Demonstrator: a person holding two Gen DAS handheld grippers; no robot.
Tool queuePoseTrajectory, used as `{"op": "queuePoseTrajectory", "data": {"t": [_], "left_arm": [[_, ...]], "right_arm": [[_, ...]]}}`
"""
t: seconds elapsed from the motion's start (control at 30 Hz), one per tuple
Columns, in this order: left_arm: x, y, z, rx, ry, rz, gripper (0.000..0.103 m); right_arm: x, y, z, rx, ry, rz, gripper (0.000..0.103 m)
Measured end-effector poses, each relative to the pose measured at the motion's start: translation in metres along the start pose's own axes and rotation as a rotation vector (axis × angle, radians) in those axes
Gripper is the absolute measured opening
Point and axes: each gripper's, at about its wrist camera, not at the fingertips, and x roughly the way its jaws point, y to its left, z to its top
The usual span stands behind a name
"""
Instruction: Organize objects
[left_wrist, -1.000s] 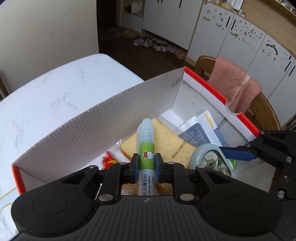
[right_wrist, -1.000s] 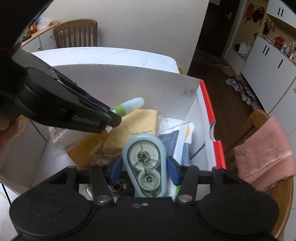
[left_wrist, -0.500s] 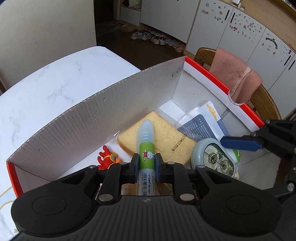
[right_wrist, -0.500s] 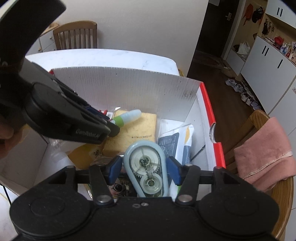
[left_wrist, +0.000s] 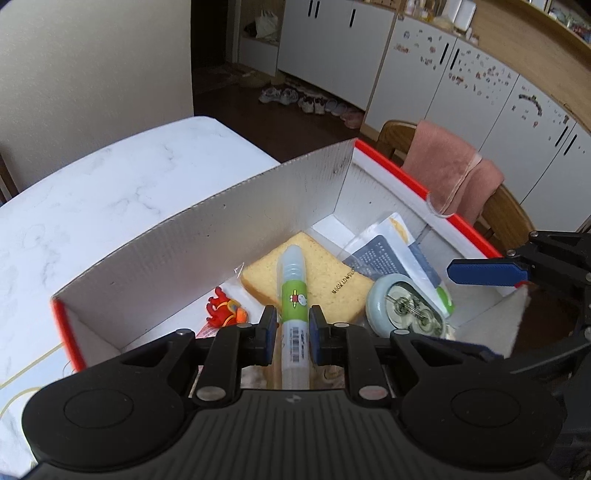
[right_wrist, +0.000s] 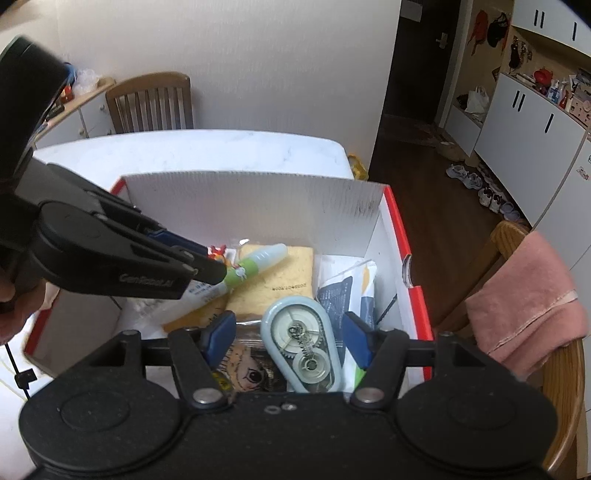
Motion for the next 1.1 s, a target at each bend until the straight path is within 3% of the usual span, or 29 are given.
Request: {"op": "queuePoseTrajectory", "data": {"t": [0.5, 0.63, 0.9, 1.0, 1.03, 1.1], "left_arm": [[-0.087, 0.016, -0.039, -0.015, -0.149, -0.037, 0.017], [-0.105, 0.021, -0.05, -0.016, -0.17, -0.04, 0.025], [-0.137, 0.025, -0.073, 0.015, -0.214, -0.011, 0.027], [-0.145, 0.028, -0.082, 0.022, -0.227, -0.006, 0.045], [-0.149, 0.029, -0.085, 0.024, -0.231, -0.009, 0.054], [-0.155, 0.03, -0.09, 0.034, -0.241, -0.011, 0.058]], "right_arm": [[-0.051, 0.024, -0.007, 0.049, -0.117, -0.003, 0.066], [-0.061, 0.035, -0.011, 0.061, -0.141, -0.01, 0.066], [-0.078, 0.058, -0.019, 0.098, -0.183, -0.011, 0.07], [-0.084, 0.068, -0.023, 0.105, -0.197, -0.019, 0.075], [-0.086, 0.072, -0.024, 0.106, -0.203, -0.022, 0.076], [-0.089, 0.078, -0.026, 0.102, -0.21, -0.027, 0.077]]}}
